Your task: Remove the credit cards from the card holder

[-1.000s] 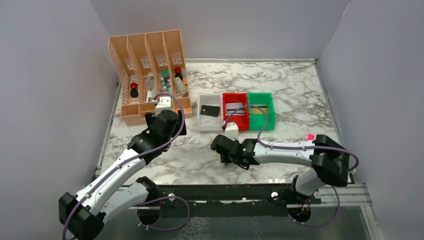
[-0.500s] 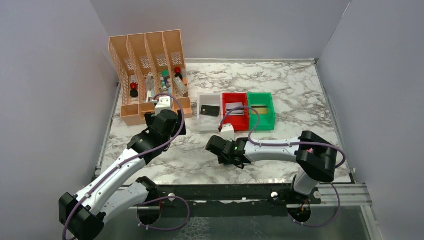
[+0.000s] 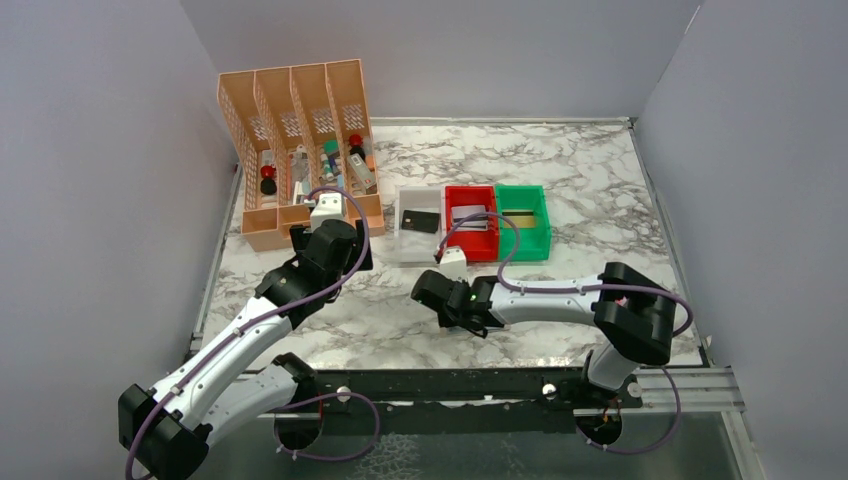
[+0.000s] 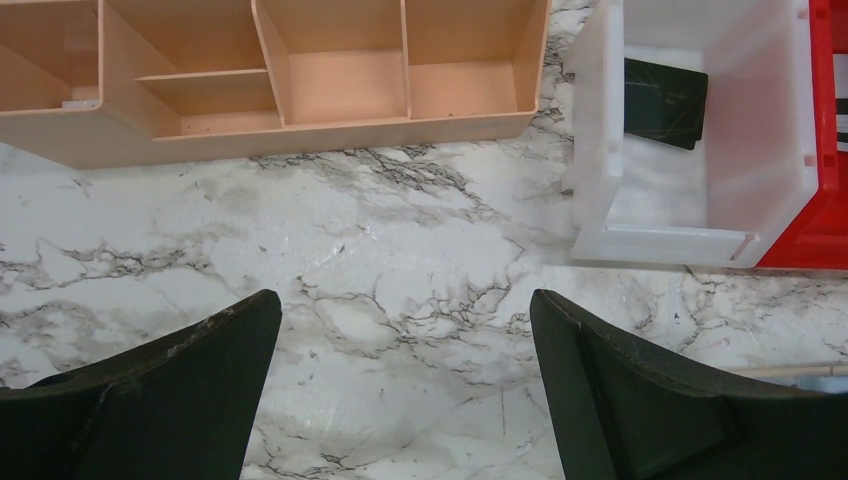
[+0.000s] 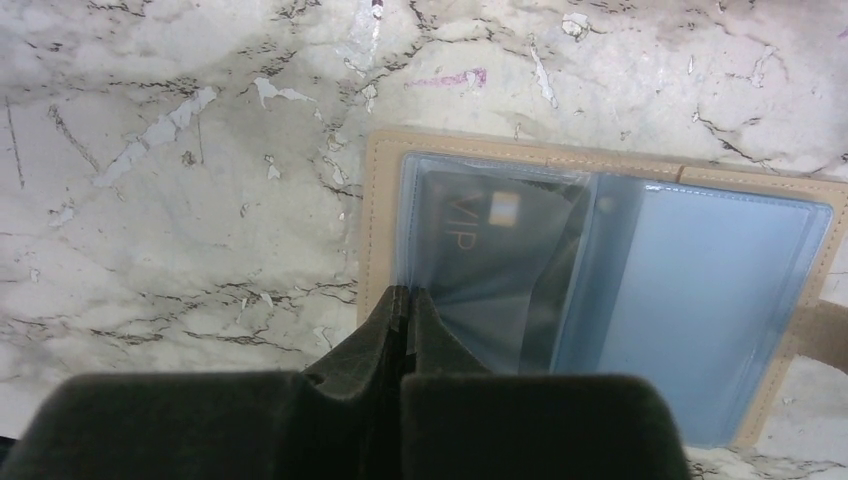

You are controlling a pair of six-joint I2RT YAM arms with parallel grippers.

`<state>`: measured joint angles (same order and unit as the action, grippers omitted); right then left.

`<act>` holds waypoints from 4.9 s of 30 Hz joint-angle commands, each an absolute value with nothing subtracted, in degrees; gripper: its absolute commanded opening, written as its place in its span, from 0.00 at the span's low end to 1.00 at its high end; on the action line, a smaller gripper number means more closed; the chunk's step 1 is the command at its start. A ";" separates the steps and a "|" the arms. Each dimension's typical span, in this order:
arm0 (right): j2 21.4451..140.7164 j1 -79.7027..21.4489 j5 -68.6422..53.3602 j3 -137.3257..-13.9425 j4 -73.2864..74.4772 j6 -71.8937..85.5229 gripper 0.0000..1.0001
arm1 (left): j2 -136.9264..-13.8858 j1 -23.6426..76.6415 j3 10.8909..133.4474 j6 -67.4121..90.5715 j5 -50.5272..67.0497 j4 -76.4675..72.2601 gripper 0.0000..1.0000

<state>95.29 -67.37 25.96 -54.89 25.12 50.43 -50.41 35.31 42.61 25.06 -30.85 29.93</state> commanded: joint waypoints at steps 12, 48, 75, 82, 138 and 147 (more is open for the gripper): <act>85.36 -65.35 19.91 -50.15 18.11 47.00 0.01 | -50.47 35.07 42.19 25.24 -29.90 29.74 0.99; 88.50 -57.15 11.06 -48.85 19.27 42.08 0.36 | -54.71 35.07 37.15 34.72 -12.43 18.54 0.99; 90.57 -57.57 10.03 -47.02 16.00 43.35 0.01 | -57.68 35.07 36.97 34.88 -10.48 17.94 0.99; 87.87 -57.52 8.66 -47.34 14.78 43.53 0.04 | -59.69 35.07 36.78 35.16 -7.33 16.41 0.99; 94.25 -64.95 16.04 -51.26 17.40 46.95 0.01 | -67.80 35.52 25.20 42.29 11.49 0.61 0.65; 85.96 -61.29 9.21 -45.16 8.54 48.04 0.01 | -69.65 35.85 24.98 42.10 13.78 -0.61 0.65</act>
<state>89.27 -62.72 12.93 -47.09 13.74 47.37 -68.34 35.38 25.36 42.61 11.11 1.54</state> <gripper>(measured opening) 0.017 0.650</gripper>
